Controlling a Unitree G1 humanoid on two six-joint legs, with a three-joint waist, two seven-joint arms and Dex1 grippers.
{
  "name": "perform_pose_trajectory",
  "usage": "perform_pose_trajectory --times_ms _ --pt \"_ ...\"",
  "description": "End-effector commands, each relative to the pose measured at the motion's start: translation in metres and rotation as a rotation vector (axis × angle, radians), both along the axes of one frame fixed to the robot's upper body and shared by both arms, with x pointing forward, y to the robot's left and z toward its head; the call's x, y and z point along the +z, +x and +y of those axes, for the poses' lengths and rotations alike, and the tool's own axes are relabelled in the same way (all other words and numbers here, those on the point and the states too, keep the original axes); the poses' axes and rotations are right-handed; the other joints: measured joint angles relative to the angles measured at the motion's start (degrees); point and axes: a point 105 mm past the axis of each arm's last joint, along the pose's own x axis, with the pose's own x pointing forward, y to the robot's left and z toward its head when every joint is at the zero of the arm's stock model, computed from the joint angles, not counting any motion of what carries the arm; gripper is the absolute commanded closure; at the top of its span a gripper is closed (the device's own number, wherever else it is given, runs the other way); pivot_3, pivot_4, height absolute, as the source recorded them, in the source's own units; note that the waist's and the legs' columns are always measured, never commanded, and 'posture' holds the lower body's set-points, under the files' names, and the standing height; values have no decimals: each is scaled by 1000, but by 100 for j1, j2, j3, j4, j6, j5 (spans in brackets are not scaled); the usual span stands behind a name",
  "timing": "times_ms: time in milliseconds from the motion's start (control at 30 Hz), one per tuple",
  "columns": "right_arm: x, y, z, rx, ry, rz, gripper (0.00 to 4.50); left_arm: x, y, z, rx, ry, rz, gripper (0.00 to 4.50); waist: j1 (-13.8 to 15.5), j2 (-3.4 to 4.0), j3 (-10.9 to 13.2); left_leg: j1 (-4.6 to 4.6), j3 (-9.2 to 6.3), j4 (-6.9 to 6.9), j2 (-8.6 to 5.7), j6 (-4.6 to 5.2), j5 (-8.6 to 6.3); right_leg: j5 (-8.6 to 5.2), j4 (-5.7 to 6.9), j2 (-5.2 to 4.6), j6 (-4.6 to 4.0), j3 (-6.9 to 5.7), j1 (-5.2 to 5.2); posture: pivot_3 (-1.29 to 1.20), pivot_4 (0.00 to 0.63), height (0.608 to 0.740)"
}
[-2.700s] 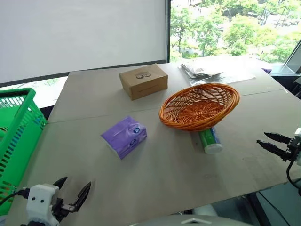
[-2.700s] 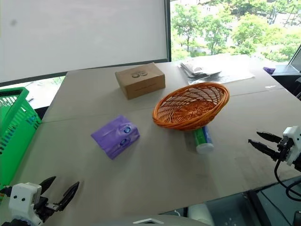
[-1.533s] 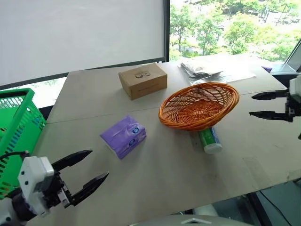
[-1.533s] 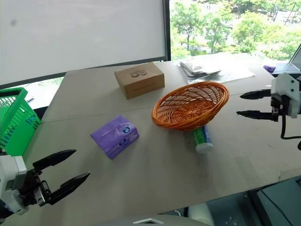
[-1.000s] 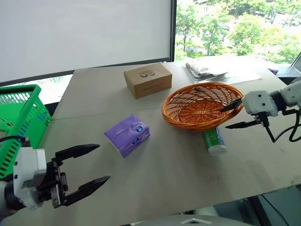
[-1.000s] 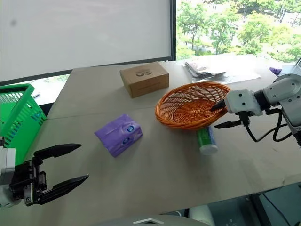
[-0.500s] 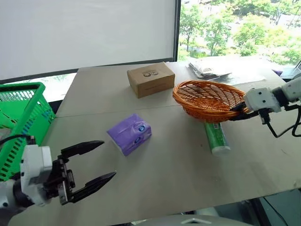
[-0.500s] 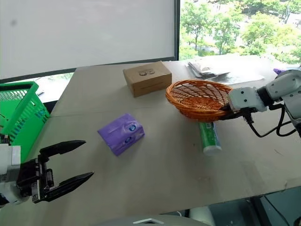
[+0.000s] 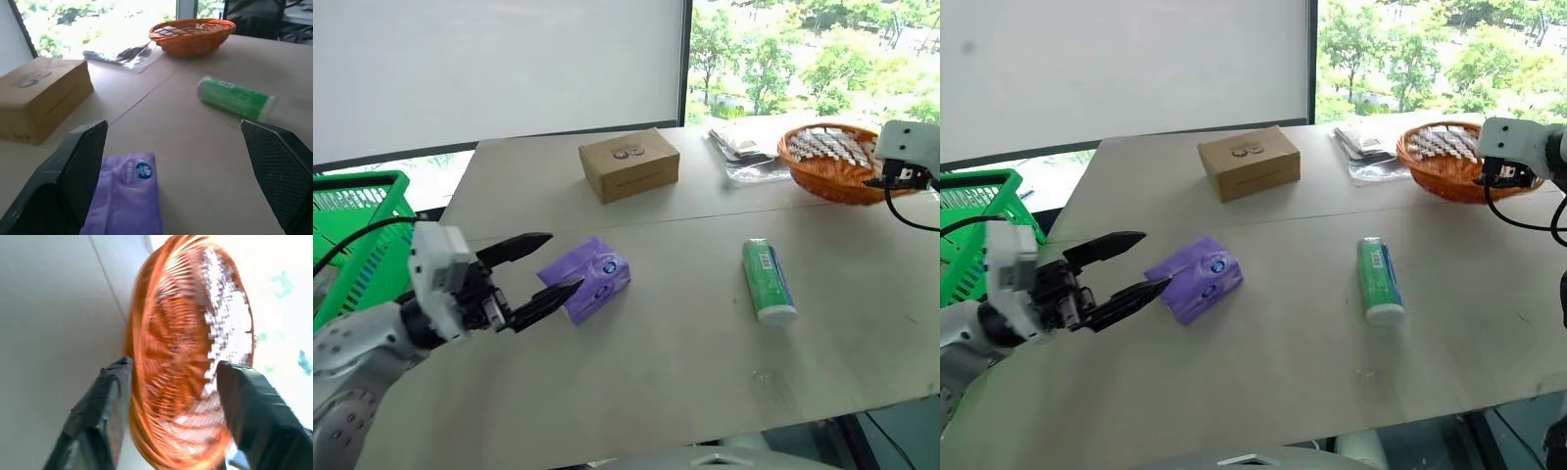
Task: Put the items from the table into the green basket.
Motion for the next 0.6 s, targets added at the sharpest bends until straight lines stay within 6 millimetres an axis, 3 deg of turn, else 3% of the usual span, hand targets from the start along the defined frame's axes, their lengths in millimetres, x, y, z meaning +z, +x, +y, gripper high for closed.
perform_pose_trajectory --times_ms 33,100,167,267,367,433,533,600 --pt "14 -11 4 50 80 69 27 -12 13 5 73 140 -1 0 -46 3 0 0 -1 -2 -1 0 0 0 0 1 0 0 -1 204 0 740" --pt "17 -17 25 157 224 136 27 -22 18 7 98 187 10 0 -86 6 -1 2 -3 -4 -1 0 1 0 0 0 0 -3 0 193 0 740" --pt "33 -23 63 320 463 192 27 -29 18 4 93 205 18 0 -150 14 -1 3 -9 -6 2 13 -7 1 0 0 1 -7 2 184 0 740" --pt "46 -55 104 515 678 316 27 -42 23 4 108 280 26 0 -175 15 -4 9 -19 -3 9 25 -14 12 10 0 16 -14 6 184 0 740" --pt "47 -95 137 603 871 450 27 -57 25 9 113 376 58 0 -57 23 -10 2 -70 -2 6 24 -14 14 10 -9 18 -57 16 184 0 740" --pt "39 -115 148 605 952 528 27 -72 27 19 120 467 82 0 1 24 -10 -7 -98 -1 4 23 -14 8 9 -14 8 -69 17 161 0 740" --pt "26 -127 154 580 986 548 27 -86 33 33 143 570 101 0 112 26 -12 -13 -116 1 1 22 -13 5 7 -16 3 -85 18 141 0 740" --pt "22 -136 157 577 995 572 27 -91 37 31 143 568 102 0 139 27 -20 -14 -112 5 -2 19 -11 -5 3 -21 -13 -87 23 141 0 740"
